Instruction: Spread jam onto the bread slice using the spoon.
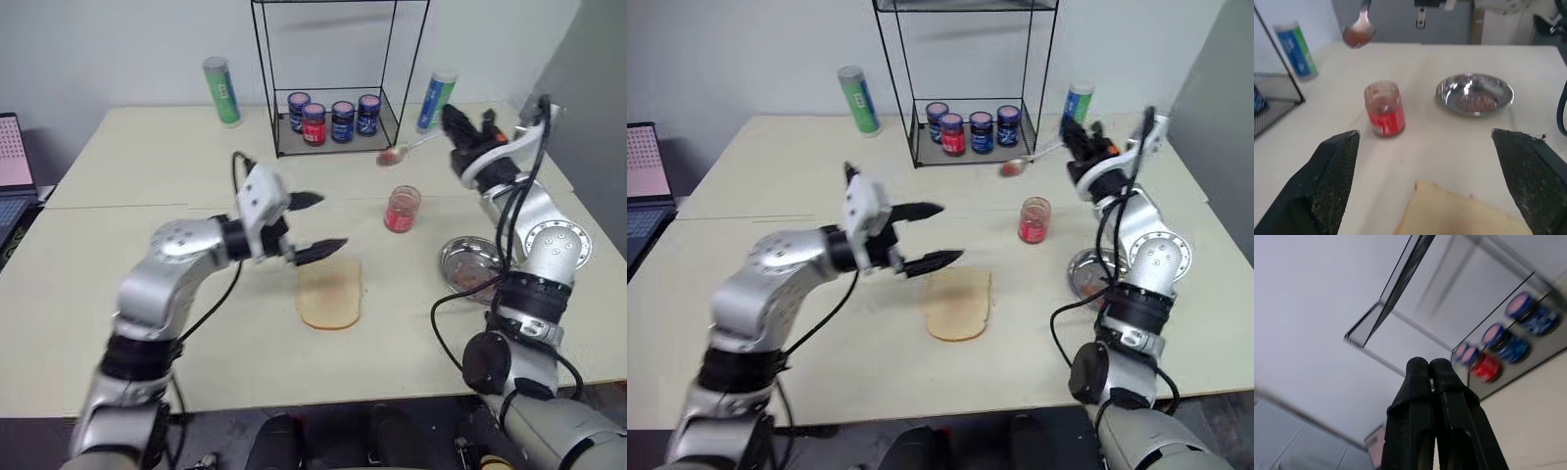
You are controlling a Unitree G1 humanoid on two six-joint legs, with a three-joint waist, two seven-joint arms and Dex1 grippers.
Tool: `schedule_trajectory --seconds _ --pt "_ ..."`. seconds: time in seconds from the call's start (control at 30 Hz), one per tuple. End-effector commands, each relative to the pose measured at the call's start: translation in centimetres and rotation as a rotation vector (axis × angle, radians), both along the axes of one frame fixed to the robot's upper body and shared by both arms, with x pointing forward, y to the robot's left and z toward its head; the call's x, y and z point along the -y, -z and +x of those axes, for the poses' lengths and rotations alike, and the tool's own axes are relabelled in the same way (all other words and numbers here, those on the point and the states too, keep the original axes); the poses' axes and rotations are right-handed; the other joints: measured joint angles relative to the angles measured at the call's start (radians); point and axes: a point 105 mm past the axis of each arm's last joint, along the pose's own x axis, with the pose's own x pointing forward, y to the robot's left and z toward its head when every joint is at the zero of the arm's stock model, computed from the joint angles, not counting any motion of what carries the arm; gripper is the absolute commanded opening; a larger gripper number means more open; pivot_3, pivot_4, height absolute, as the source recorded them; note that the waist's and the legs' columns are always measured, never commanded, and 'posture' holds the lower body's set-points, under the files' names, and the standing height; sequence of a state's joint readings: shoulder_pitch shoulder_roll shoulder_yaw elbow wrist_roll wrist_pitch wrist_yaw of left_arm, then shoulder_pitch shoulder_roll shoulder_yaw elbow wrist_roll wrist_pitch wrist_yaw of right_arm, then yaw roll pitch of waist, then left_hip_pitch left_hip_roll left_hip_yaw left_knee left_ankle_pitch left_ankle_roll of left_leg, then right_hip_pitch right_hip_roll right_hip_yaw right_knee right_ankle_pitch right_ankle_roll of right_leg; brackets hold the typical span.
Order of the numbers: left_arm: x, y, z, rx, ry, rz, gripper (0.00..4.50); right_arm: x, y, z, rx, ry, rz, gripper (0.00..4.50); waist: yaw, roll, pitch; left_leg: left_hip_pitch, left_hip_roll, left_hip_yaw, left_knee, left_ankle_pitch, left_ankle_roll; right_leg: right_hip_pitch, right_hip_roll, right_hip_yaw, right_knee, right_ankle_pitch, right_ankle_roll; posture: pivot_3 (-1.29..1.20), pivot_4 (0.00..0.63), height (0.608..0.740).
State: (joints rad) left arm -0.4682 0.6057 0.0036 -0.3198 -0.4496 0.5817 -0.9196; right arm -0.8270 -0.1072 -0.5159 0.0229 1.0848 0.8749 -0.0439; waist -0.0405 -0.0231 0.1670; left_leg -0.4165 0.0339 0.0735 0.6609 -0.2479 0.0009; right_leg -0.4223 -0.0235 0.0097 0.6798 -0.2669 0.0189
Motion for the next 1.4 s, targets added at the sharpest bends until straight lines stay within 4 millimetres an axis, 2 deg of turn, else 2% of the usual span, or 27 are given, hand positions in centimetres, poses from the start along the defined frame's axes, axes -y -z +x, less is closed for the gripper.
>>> schedule_trajectory --seconds 0.03,0.2,0.27,0.4,0.53,0.8,0.9,1.1,1.2,1.4 --pt "-1.8 0.1 -3.5 -0.041 0.001 -0.002 4.50 -3.3 0.5 -2.4 0.034 -0.106 -0.088 0.03 0.003 0.000 0.000 0.000 -0.001 0.000 0.000 0.000 0.000 0.000 0.000 0.000 0.000 0.000 0.000 0.00 0.150 0.740" --pt "-3.4 2.7 -7.2 -0.183 -0.053 -0.008 4.50 -6.6 3.7 -4.3 0.025 -0.213 -0.249 0.03 0.008 0.000 0.000 0.000 -0.001 0.000 0.001 0.000 0.000 0.001 -0.002 0.000 -0.001 0.000 0.000 0.00 0.150 0.740" --pt "-3.8 3.9 -7.9 -0.210 -0.085 0.010 4.50 -7.1 4.8 -4.5 0.022 -0.224 -0.280 0.03 0.008 -0.001 0.000 0.001 -0.002 0.000 0.001 0.000 0.000 0.001 -0.003 0.000 -0.001 0.000 0.000 0.00 0.150 0.740" --pt "-4.3 6.0 -8.7 -0.245 -0.137 0.045 4.50 -7.8 7.1 -4.0 0.023 -0.192 -0.387 0.03 0.013 -0.002 -0.001 0.001 -0.003 -0.002 0.001 0.000 0.000 0.002 -0.003 -0.002 -0.001 0.000 0.000 0.00 0.150 0.740" --pt "-4.3 6.9 -8.8 -0.257 -0.184 0.018 4.50 -8.4 8.5 -3.8 0.058 -0.173 -0.481 0.03 0.011 -0.002 -0.001 0.001 -0.003 -0.002 0.001 0.000 0.000 0.002 -0.003 -0.003 -0.001 0.000 -0.001 0.00 0.150 0.740" --pt "-4.5 7.3 -8.8 -0.261 -0.218 0.001 4.50 -8.9 9.8 -4.2 0.146 -0.163 -0.632 0.03 0.010 -0.003 -0.001 0.001 -0.002 -0.003 0.001 0.000 0.000 0.002 -0.002 -0.003 -0.001 0.000 -0.001 0.00 0.150 0.740" --pt "-4.6 7.4 -8.7 -0.260 -0.223 0.000 4.50 -8.3 10.4 -4.5 0.179 -0.159 -0.711 0.03 0.011 -0.003 -0.001 0.001 -0.002 -0.003 0.001 0.000 0.000 0.002 -0.002 -0.003 -0.001 0.000 -0.001 0.00 0.150 0.740" --pt "-5.5 7.2 -8.3 -0.251 -0.222 0.023 4.50 -6.2 10.0 -4.6 0.203 -0.148 -0.767 0.03 0.013 -0.003 -0.002 0.001 -0.003 -0.003 0.001 0.000 0.000 0.002 -0.002 -0.003 -0.001 0.000 -0.001 0.00 0.150 0.740" --pt "-5.8 6.9 -7.7 -0.236 -0.223 0.031 4.50 -5.4 9.1 -4.6 0.207 -0.147 -0.762 0.03 0.015 -0.004 -0.002 0.001 -0.003 -0.003 0.001 0.000 0.000 0.002 -0.002 -0.003 -0.001 0.000 -0.001 0.00 0.150 0.740" --pt "-5.6 6.2 -7.2 -0.217 -0.197 0.036 4.50 -6.3 7.2 -4.7 0.186 -0.180 -0.653 0.03 0.013 -0.004 -0.002 0.001 -0.003 -0.003 0.001 0.000 0.000 0.002 -0.002 -0.003 -0.001 0.000 -0.001 0.00 0.150 0.740"
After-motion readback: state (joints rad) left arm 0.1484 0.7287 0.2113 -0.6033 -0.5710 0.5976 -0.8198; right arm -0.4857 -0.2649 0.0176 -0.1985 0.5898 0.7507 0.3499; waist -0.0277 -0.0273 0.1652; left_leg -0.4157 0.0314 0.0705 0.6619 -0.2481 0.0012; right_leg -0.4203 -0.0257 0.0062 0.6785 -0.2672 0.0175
